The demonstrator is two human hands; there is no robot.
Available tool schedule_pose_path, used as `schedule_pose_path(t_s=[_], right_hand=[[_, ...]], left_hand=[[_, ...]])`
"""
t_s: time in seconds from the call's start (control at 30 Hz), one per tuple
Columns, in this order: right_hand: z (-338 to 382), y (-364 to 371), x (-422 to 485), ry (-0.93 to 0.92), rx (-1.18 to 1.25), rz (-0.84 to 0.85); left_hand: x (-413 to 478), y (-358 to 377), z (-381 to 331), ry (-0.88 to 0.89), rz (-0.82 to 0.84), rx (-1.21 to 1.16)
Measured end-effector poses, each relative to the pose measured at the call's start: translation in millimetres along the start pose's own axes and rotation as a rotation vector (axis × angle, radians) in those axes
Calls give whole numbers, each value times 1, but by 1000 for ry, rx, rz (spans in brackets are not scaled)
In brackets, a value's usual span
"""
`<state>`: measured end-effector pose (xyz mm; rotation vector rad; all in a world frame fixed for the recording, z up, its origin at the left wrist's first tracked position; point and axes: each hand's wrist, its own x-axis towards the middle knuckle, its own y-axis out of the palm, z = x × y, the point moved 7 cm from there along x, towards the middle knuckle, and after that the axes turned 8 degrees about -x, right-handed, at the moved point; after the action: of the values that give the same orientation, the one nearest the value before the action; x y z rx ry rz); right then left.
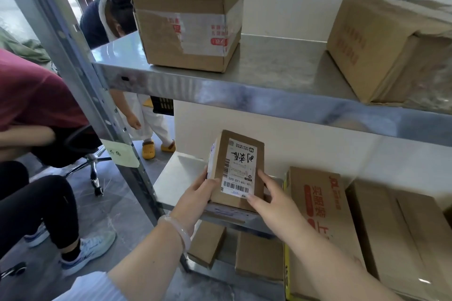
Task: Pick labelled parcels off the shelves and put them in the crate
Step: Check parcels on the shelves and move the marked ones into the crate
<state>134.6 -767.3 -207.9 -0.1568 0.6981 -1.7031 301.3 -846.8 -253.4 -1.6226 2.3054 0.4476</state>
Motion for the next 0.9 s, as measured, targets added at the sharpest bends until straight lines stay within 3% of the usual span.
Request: schedule_pose_path(t_s=[0.27,0.47,0.67,0.8,0.9], right_hand=[[-16,33,26,98,-108,45],[-24,43,39,127,-231,60],[-21,5,28,74,-255,-87],[-33,-45,7,60,-316,-246],[-54,-81,-11,80,-296,-365]], left_hand=[[27,-10,7,76,-26,332],[44,-10,9,72,-20,441],[43,9,-24,233,-104,808],[24,78,-52,405,50,886],[10,131,-37,399,225,849]])
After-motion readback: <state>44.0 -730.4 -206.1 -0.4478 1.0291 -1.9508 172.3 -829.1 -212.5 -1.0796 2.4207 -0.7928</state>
